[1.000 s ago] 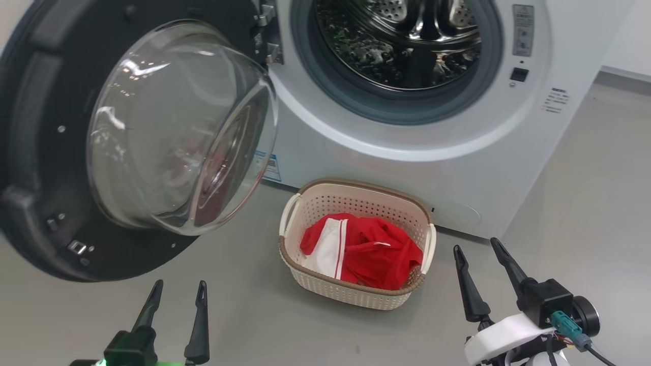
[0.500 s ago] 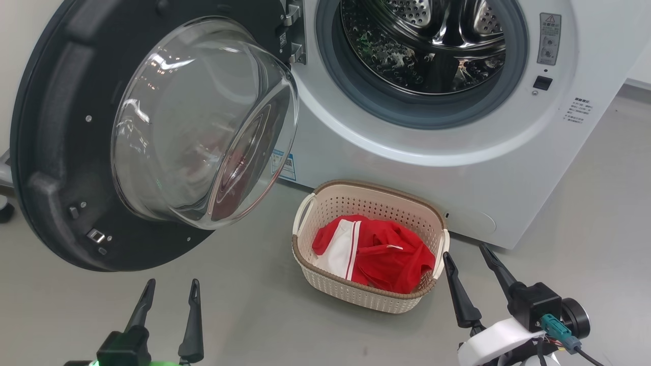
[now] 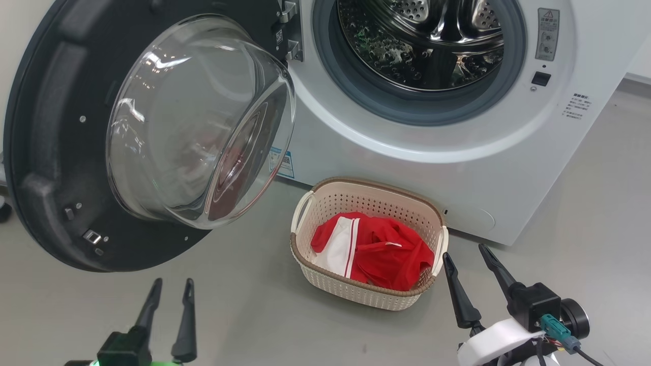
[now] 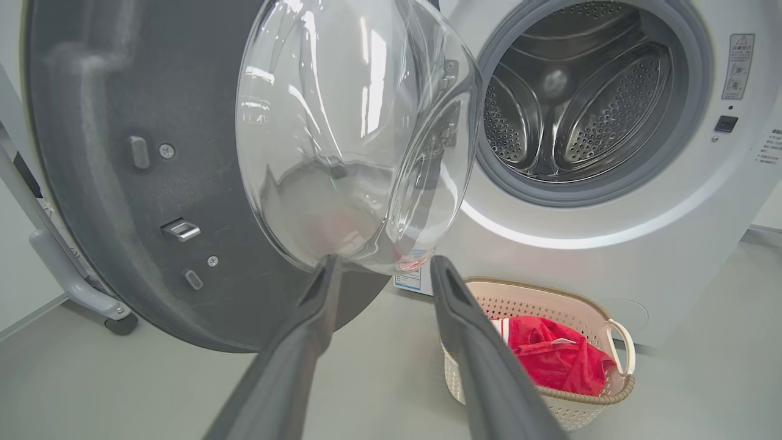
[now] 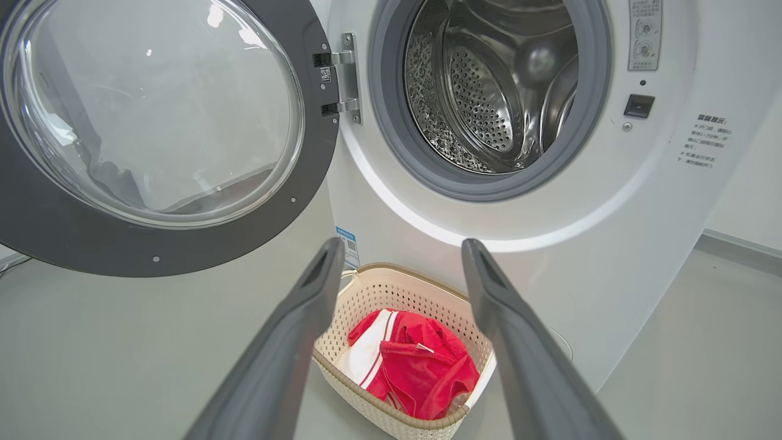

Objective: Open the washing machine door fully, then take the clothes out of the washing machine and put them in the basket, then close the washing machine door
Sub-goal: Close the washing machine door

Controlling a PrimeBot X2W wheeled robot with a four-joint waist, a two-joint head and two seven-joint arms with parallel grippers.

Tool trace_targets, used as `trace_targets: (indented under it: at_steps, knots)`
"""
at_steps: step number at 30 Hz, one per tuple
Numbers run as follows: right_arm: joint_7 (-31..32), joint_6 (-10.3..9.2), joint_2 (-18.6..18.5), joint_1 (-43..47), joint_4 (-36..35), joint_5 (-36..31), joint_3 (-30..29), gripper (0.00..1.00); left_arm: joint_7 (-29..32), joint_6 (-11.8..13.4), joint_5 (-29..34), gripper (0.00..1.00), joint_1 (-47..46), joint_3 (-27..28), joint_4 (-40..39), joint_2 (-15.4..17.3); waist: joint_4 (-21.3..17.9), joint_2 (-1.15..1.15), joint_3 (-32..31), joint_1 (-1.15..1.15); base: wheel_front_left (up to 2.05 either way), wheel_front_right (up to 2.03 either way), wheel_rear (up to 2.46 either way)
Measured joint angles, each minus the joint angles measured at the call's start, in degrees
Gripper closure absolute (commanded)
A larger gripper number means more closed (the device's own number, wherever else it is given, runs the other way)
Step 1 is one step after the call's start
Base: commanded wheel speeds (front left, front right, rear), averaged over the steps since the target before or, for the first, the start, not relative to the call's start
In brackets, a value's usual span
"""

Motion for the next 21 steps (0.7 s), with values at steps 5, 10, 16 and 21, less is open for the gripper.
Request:
trace_targets:
  at_steps: [5, 10, 16, 21]
  knots:
    - [0.0, 0.0, 0.01, -0.01, 0.05, 0.0, 0.0, 0.0, -0.55, -0.01, -0.13, 0.98, -0.01, -0.22, -0.82, -0.02, -0.13, 0.0, 0.15, 0.0, 0.0, 0.0, 0.0]
    - [0.0, 0.0, 0.03, -0.03, 0.05, 0.0, -0.01, 0.0, -1.59, -1.59, -5.67, 1.0, -0.03, -0.22, -1.99, -0.19, -0.13, 0.0, 0.33, 0.0, 0.0, 0.0, 0.0]
    - [0.0, -0.01, 0.04, -0.07, 0.05, -0.01, -0.24, 0.0, -3.2, -5.57, -20.92, 1.0, -0.21, 0.15, -5.52, -0.44, 0.13, 0.0, 0.58, 0.0, 0.0, 0.0, 0.0]
    - [0.0, 0.0, 0.05, -0.25, 0.08, -0.08, -0.24, 0.0, -5.17, -6.79, -41.52, 1.0, -0.26, -0.08, -10.38, -0.47, 0.44, 0.0, 0.75, 0.0, 0.0, 0.0, 0.0]
